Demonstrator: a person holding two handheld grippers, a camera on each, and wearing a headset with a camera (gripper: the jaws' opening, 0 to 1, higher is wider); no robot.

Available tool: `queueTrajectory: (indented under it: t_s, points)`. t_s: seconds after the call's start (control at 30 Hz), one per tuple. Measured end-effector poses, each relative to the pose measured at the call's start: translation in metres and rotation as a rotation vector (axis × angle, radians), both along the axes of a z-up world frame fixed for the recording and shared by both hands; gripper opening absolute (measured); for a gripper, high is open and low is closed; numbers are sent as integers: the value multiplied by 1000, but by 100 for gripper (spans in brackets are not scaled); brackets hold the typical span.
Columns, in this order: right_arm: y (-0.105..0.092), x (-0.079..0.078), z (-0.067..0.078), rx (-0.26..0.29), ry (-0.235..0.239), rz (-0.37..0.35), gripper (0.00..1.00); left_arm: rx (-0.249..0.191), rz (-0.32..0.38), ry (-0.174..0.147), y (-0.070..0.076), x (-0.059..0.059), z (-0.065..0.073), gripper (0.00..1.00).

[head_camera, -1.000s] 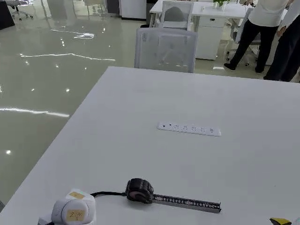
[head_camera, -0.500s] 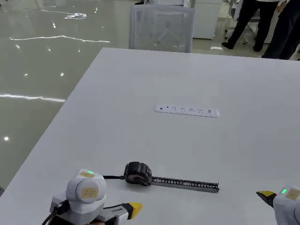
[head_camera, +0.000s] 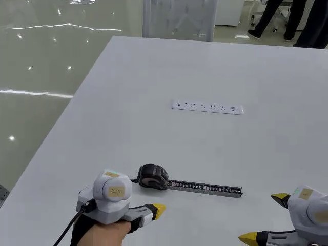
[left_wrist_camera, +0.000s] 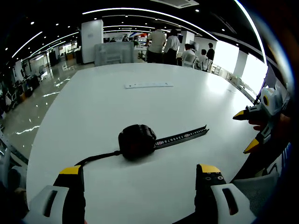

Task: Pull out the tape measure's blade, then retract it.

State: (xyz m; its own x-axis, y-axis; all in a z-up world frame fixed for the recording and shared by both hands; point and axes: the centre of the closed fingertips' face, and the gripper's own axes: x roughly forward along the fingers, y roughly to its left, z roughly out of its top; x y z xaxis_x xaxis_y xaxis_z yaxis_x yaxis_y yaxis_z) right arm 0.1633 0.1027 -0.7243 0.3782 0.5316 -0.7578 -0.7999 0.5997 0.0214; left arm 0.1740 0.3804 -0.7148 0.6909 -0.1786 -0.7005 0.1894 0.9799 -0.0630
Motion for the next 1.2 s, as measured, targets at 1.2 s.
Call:
queueTrajectory:
  t_s: [1.2]
  points:
    - [1,61,-57,-135,33,208,65,-11,82,-17,-12,55,-39,86]
